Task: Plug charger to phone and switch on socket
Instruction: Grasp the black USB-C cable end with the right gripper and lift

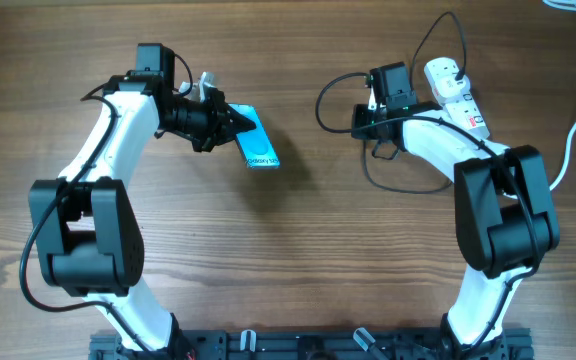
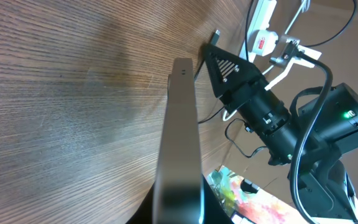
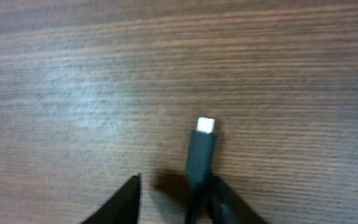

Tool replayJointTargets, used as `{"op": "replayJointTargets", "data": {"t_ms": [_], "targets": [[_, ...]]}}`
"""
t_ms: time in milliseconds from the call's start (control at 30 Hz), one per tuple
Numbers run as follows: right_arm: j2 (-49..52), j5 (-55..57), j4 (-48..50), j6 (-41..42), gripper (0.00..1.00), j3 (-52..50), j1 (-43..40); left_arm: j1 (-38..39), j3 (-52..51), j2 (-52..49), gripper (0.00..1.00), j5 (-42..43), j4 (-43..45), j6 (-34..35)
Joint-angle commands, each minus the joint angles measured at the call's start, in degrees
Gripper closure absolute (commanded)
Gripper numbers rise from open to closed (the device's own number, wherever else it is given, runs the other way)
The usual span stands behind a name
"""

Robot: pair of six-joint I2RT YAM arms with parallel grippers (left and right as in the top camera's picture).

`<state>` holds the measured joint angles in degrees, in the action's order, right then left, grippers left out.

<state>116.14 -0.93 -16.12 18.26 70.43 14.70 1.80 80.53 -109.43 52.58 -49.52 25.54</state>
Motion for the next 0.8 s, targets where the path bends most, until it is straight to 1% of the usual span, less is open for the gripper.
{"op": "replayJointTargets", "data": {"t_ms": [0,133,200,367,633,767], "targets": [[4.7,6.2,-0.8,4.5,0.55,-2.4,-0.4,0.0,1.1,-0.2,0.96,1.8,0.0,-1.1],[5.6,2.6,1.7,4.2,0.57,-2.4,-0.4,0.0,1.1,-0.2,0.96,1.8,-0.1,-1.1],[6.3,0.9,1.4,4.2,0.65,-2.4,-0.4,0.0,1.1,-0.2,0.96,1.8,-0.2,-1.1],[7.5,-2.0,-1.7,4.2,0.69,-2.5,-0.1,0.0,1.1,-0.2,0.96,1.8,-0.3,-1.1],[7.5,-1.9,-2.9,2.7,0.67,-2.5,2.8,0.0,1.1,-0.2,0.96,1.8,-0.2,-1.1],[7.5,1.4,-3.0,2.8,0.65,-2.6,4.1,0.0,1.1,-0.2,0.96,1.8,-0.3,-1.1]]}}
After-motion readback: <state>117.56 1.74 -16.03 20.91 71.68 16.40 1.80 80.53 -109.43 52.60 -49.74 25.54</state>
